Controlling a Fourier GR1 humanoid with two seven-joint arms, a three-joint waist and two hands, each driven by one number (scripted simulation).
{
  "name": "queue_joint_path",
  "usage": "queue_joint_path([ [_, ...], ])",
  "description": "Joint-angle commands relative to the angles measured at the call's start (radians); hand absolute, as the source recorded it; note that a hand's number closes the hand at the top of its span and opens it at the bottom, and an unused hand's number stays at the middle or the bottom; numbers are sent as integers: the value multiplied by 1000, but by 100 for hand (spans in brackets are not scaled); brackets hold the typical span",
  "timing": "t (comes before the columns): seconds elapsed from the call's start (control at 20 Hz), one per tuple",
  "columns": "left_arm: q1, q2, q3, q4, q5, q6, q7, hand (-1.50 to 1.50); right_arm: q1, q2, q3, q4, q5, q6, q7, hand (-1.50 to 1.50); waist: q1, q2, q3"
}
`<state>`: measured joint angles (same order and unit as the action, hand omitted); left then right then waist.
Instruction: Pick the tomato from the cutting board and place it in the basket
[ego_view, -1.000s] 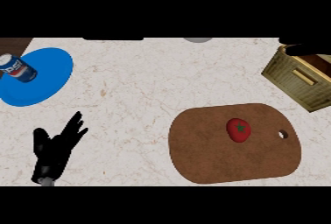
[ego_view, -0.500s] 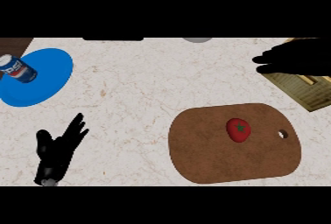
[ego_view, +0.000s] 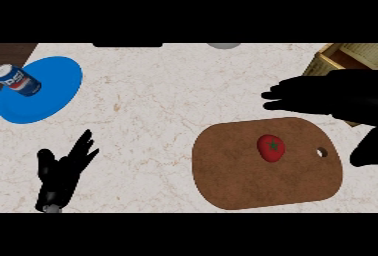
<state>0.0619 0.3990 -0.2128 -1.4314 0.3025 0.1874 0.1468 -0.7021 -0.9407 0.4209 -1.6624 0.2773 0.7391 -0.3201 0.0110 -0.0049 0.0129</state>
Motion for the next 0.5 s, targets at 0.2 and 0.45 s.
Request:
queue_joint_path([
  [0.2, 82, 24, -5, 4, 1, -26, 77, 0, 81, 25, 65, 67, 165, -71, -125, -150, 1, 6, -12],
  [0.45, 57, -16, -5, 48, -23, -7, 64, 0, 81, 116, 90, 120, 221, -115, -127, -150, 1, 8, -13],
])
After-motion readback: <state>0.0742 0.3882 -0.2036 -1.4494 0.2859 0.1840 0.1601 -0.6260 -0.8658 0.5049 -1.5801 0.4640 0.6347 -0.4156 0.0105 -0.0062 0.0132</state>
